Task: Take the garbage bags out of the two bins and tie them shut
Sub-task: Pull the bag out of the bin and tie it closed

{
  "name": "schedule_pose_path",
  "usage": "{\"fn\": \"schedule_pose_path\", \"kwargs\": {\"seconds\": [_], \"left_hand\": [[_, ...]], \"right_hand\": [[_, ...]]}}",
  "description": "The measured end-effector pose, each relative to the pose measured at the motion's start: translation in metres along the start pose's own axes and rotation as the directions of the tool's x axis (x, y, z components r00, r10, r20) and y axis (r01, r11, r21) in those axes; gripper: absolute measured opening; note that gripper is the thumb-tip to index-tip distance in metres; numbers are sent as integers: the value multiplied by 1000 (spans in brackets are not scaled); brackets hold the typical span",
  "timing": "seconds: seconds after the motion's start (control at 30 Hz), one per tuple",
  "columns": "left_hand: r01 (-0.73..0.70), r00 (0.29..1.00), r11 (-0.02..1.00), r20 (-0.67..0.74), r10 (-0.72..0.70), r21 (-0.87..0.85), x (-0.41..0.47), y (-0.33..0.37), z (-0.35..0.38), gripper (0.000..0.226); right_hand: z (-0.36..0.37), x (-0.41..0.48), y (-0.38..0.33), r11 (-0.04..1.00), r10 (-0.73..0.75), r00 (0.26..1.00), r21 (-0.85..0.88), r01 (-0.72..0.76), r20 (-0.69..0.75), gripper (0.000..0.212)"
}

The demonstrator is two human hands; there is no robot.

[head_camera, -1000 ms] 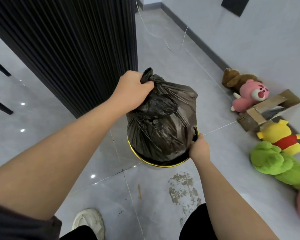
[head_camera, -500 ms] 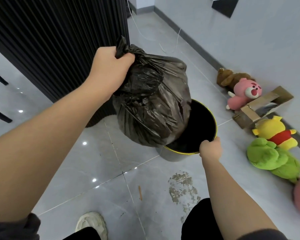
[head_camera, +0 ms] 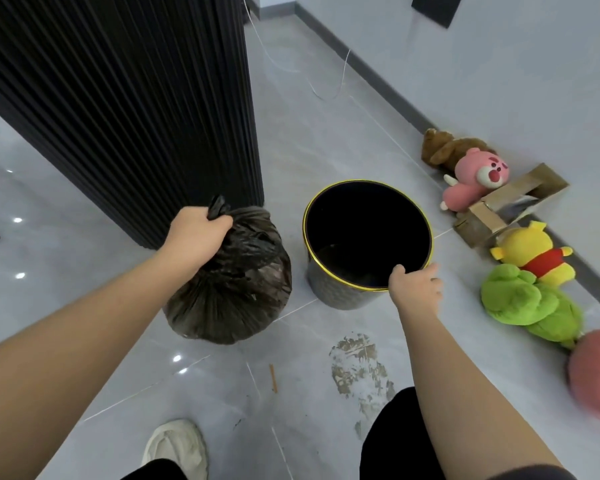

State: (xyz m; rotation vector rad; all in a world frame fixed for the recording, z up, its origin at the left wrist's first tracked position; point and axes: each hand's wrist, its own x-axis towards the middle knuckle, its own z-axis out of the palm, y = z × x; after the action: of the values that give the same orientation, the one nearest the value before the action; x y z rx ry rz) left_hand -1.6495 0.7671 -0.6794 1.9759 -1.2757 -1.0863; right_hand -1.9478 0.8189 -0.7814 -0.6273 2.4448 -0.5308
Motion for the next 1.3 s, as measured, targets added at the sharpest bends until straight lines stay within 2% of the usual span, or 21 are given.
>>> {"fn": "schedule_pose_path", "kwargs": {"seconds": [0.07,0.13,0.2,0.27,0.3,0.37,0.43,0.5,0.53,0.6,0.63,0.67,0.73,0.8,0.83,0.93,1.03,1.07,1.1,1.17,1.3], "left_hand": [[107,994,994,-23,-106,20,4,-22,9,23],[199,980,980,0,-199,3,7,-39,18,24],[258,964,966,65,-256,-14,7,-52,28,23],[281,952,960,124,-280,11,6,-62,36,21],[290,946,957,146,-290,18,6,-66,40,23],[331,928,943,180,-327,8,6,-71,46,30],[384,903,923,220,-369,-26,7,-76,50,38],[433,876,898,272,-399,-77,8,-79,54,43],[448,867,888,293,-403,-105,9,-80,55,44],[452,869,880,291,-399,-143,15,-82,58,43],[435,881,890,270,-389,-137,19,-83,57,43],[395,902,913,232,-365,-98,21,-82,54,42],[217,962,973,150,-227,80,26,-82,47,39],[-19,990,959,137,-21,282,30,-85,38,39],[-123,985,925,154,71,360,31,-88,34,42],[-363,931,750,184,315,553,34,-101,27,42],[-575,780,522,229,583,630,43,-109,23,22],[-627,748,528,252,614,573,44,-109,23,16],[-648,750,592,261,608,480,44,-108,22,12],[-581,813,755,249,526,305,41,-108,22,16],[-477,874,838,243,421,265,37,-113,28,14]], "right_hand": [[-1,-7,-5,988,-107,991,-116,97,-79,68],[-1,-19,-12,927,-343,926,-219,306,-159,66],[3,-37,-24,777,-624,766,-228,587,-155,57],[14,-54,-34,624,-781,625,-84,777,-18,44],[21,-63,-37,598,-798,594,14,801,100,41],[36,-78,-37,622,-758,538,159,766,369,40],[53,-89,-32,663,-654,437,190,724,617,54],[70,-99,-30,661,-560,328,171,731,761,72],[78,-103,-30,642,-569,298,188,743,766,66],[92,-109,-35,643,-641,321,260,721,697,28],[98,-108,-39,689,-651,386,296,662,654,12],[100,-106,-43,744,-637,461,336,578,618,10],[102,-96,-50,838,-543,598,425,341,590,17],[100,-87,-52,862,-446,658,488,135,607,20],[100,-84,-52,870,-417,670,482,100,614,23],[102,-78,-51,897,-391,680,422,130,621,28],[101,-78,-53,898,-433,665,359,256,608,36],[101,-78,-54,889,-457,653,337,310,604,40],[98,-79,-55,880,-475,639,316,355,605,42],[97,-79,-57,866,-495,628,284,411,600,47],[98,-77,-56,858,-508,634,275,434,583,50]]}}
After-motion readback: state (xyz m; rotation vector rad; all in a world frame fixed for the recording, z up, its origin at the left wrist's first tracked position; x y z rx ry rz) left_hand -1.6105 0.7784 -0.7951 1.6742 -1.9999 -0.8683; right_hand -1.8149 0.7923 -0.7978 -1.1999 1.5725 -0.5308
